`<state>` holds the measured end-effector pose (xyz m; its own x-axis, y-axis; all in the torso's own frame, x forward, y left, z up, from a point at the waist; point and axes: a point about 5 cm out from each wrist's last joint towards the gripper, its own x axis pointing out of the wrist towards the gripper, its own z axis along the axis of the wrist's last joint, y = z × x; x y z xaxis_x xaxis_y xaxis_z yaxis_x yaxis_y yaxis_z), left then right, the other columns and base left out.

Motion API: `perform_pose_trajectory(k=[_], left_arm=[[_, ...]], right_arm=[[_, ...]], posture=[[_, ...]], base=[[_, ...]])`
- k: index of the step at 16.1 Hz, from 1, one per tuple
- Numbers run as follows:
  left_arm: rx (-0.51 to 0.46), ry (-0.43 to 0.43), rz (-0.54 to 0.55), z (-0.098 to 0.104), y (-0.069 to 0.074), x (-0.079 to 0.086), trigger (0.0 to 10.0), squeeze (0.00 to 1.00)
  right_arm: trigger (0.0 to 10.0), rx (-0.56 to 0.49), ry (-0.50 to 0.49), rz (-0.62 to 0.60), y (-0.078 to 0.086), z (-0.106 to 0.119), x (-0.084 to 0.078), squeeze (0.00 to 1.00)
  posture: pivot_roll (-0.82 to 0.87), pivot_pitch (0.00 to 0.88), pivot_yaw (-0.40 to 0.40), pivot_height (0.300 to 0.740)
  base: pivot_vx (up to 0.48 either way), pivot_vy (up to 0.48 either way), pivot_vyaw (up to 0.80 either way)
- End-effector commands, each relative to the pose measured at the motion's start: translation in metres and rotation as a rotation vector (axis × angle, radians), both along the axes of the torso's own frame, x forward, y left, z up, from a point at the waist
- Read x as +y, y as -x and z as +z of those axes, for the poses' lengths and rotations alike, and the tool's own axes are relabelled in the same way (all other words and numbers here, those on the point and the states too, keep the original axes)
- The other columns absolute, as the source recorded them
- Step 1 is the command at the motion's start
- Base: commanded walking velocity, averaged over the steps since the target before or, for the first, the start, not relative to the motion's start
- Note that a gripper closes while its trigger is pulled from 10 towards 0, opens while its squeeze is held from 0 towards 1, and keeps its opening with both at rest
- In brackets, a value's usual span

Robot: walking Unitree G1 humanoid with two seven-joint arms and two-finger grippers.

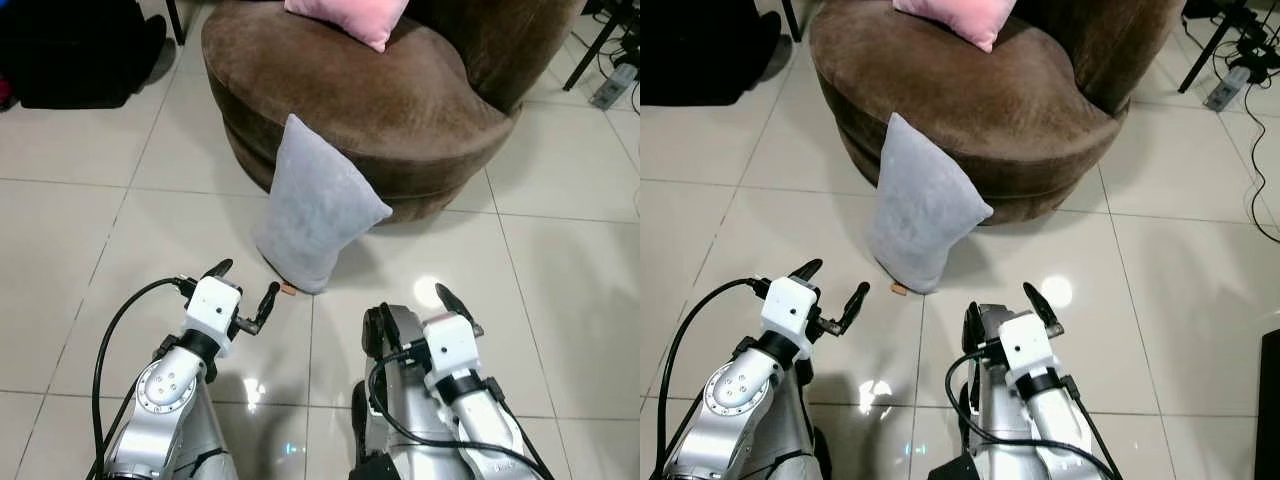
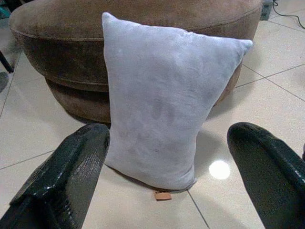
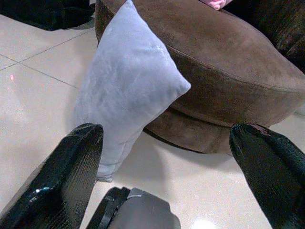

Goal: Move the pillow to the sofa from floor

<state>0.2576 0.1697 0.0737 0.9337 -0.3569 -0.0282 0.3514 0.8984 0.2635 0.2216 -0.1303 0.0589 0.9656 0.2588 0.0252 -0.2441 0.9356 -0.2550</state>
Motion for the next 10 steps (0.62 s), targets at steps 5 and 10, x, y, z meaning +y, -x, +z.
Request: perform_pose_trajectory(k=[5, 10], left_arm=[[0.014, -0.014, -0.011, -0.0042, 0.0027, -0.0020, 10.0, 1.00], [0.013, 0.000, -0.013, -0.0036, 0.0018, -0.0028, 10.0, 1.00]], right_arm=[[10.0, 0.061, 0.023, -0.023, 0.0026, -0.0122, -0.0060, 0.00], [10.0, 0.062, 0.024, -0.020, 0.0025, -0.0138, -0.0061, 0.00]], posture=[[0.08, 0.220, -0.066, 0.525], [0.08, 0.216, -0.065, 0.525]], base=[[0.000, 0.000, 0.00], [0.000, 0.000, 0.00]])
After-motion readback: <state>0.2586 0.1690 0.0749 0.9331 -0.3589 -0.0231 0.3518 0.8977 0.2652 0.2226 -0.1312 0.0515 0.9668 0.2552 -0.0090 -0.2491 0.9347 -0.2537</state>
